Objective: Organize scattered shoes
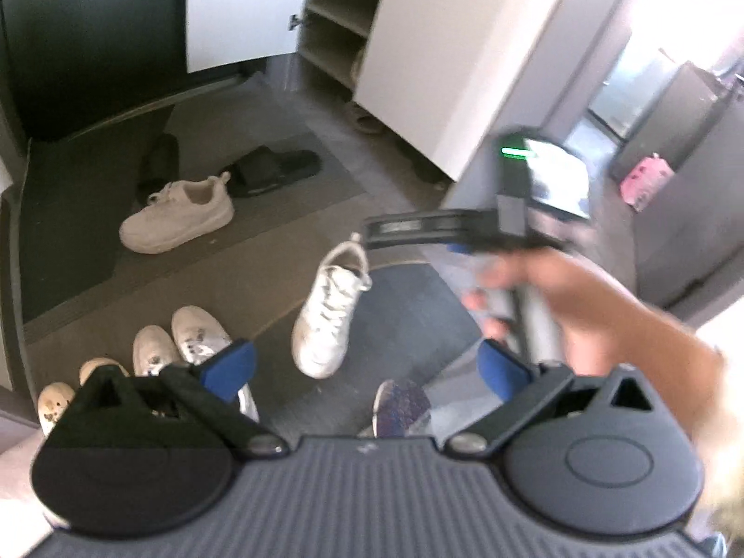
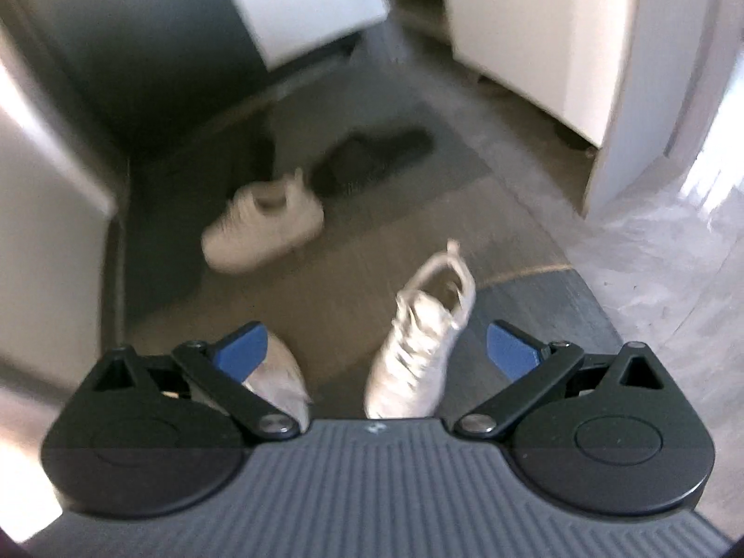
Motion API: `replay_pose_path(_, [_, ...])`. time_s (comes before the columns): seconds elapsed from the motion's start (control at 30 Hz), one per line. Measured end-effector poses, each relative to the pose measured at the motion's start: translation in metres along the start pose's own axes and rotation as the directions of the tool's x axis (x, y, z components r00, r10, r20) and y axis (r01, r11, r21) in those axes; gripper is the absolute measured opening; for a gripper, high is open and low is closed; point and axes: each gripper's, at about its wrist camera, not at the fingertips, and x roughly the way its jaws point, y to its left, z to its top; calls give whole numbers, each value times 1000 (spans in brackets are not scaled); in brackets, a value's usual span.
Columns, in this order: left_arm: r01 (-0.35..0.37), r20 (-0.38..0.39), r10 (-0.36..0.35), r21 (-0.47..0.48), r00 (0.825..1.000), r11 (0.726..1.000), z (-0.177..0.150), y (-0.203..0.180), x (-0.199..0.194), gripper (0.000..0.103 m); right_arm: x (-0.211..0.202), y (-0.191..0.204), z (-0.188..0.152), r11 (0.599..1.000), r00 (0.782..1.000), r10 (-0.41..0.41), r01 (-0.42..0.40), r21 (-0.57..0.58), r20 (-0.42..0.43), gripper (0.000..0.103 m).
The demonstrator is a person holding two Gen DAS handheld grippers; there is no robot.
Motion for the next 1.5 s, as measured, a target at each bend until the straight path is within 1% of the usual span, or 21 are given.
replay_pose_path(0.07, [16, -21, -15, 34, 1000, 999, -9, -6, 1, 103, 22, 7, 4, 991, 999, 6, -13, -131, -49, 103])
replay_pose_path(0.13, [37, -48, -35, 57, 998, 998, -14, -7, 8, 103, 66, 21, 3, 911, 994, -90, 59, -408, -57, 103])
replay_pose_path(0.23, [76, -123, -74, 13, 990, 997, -17, 6, 30, 103, 107, 30, -7, 789, 984, -161, 82, -609, -76, 103])
replay_pose_path(0.27, [88, -150, -91, -23, 984, 996, -17, 14, 37, 103, 122, 34, -13, 714, 980, -177, 68, -697, -86, 103])
replay_pose_path(0.3, [77, -164, -83, -46, 983, 996, -16, 22, 44, 103, 137, 42, -26, 568, 979, -188, 46, -821, -75, 103])
replay_pose_path(0.37, [23, -177, -36, -77, 984, 997, -11, 39, 56, 103, 160, 49, -57, 184, 987, -160, 4, -983, -26, 103])
replay_pose_path(0.43, [-31, -191, 10, -107, 982, 994, -7, 55, 68, 103, 190, 45, -77, -105, 983, -186, -20, -994, 0, 103])
replay_pose_path(0.5, [-91, -204, 62, -140, 977, 986, -4, 76, 77, 103, 226, 36, -88, -213, 971, -237, -34, -977, 17, 103])
replay_pose_path(0.57, [-160, -196, 126, -169, 973, 973, -1, 99, 81, 103, 246, 30, -93, -240, 968, -252, -70, -968, -7, 102])
replay_pose_path(0.6, [-207, -192, 171, -185, 966, 961, 0, 114, 83, 103, 264, 23, -97, -280, 959, -276, -146, -949, -67, 102])
replay_pose_path(0.73, [-306, -233, 243, -288, 941, 907, 2, 166, 93, 103, 298, 0, -100, -386, 941, -337, -156, -909, -18, 102])
replay_pose_path(0.83, [-361, -274, 265, -402, 924, 841, 2, 205, 97, 103, 314, -10, -91, -431, 939, -343, -137, -892, 21, 79])
replay_pose_path(0.9, [-371, -273, 273, -429, 923, 824, 6, 219, 97, 103, 321, -11, -88, -423, 933, -359, -129, -897, 35, 63])
replay_pose_path(0.93, [-374, -269, 279, -432, 922, 821, 8, 222, 96, 103, 330, -11, -87, -390, 919, -394, -179, -903, -13, 62])
replay_pose_path(1.0, [-377, -260, 287, -436, 922, 817, 12, 226, 94, 103, 337, -17, -92, -397, 917, -398, -201, -895, -30, 61])
replay_pose_path(1.07, [-368, -248, 283, -438, 926, 820, 14, 222, 93, 103, 341, -16, -94, -377, 918, -396, -187, -907, -24, 62])
replay_pose_path(1.1, [-364, -243, 281, -438, 928, 822, 16, 219, 93, 103, 344, -14, -94, -355, 919, -395, -171, -919, -18, 56])
replay_pose_path(1.2, [-351, -225, 276, -445, 934, 824, 18, 214, 90, 103, 343, -5, -85, -217, 912, -402, -183, -959, -83, 37])
replay_pose_path(1.23, [-346, -219, 274, -452, 936, 822, 19, 213, 89, 103, 341, -5, -86, -208, 914, -397, -179, -962, -84, 31])
replay_pose_path(1.33, [-332, -191, 273, -453, 943, 827, 22, 204, 83, 103, 322, -2, -82, -78, 937, -333, -142, -987, -109, 30])
replay_pose_path(1.5, [-295, -141, 260, -455, 955, 840, 24, 191, 68, 103, 299, 7, -74, 126, 940, -305, -119, -985, -153, 23])
